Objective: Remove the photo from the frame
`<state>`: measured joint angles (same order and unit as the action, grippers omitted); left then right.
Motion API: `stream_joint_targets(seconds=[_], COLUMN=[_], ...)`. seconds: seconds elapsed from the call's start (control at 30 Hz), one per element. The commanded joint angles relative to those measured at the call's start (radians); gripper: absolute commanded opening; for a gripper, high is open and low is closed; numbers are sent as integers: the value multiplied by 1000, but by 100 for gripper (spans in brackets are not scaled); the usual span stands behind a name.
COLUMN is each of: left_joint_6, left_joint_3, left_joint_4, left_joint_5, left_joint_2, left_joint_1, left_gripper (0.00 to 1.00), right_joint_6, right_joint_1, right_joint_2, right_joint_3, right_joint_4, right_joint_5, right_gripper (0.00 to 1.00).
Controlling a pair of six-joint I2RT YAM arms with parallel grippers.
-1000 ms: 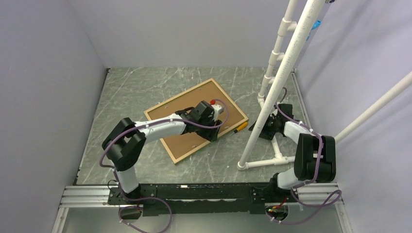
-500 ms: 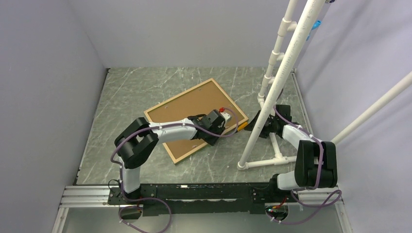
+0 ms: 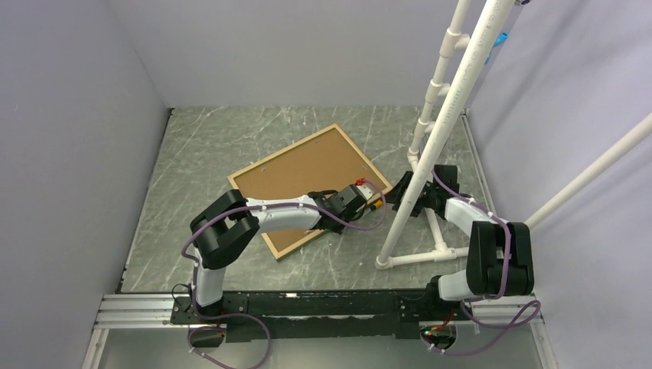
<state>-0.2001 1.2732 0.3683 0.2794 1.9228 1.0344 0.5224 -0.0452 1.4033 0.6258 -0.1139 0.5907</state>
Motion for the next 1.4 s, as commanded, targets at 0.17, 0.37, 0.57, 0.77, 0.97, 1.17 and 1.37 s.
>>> stream_joint_targets(seconds=[0.17, 0.37, 0.57, 0.77, 0.97, 1.17, 1.37], left_joint_6=[14, -21, -18, -24, -18, -23, -23], left_joint_3=[25, 58, 70, 97, 122, 120, 117], left_joint_4=[38, 94, 114, 132, 146, 146, 145], left_joint_5=[20, 5, -4, -22, -37, -46, -39], left_joint_2=[-44, -86, -116, -164, -173, -179, -195], left_joint_1=[9, -1, -18, -40, -41, -42, -41], left_gripper=[0, 0, 0, 0, 0, 0, 0], right_joint_6=[173, 258, 289, 324, 395, 461, 583], right_joint_1=[-1, 0, 13, 39, 117, 174, 211], right_joint_2=[67, 119, 136, 160, 222, 286, 335], right_joint_3=[14, 37, 34, 23, 14, 43, 54], right_joint_4=[198, 285, 312, 335, 426, 513, 633], right_joint_5=[159, 213, 218, 203, 185, 179, 185], right_gripper=[70, 82, 83, 84, 83, 80, 59])
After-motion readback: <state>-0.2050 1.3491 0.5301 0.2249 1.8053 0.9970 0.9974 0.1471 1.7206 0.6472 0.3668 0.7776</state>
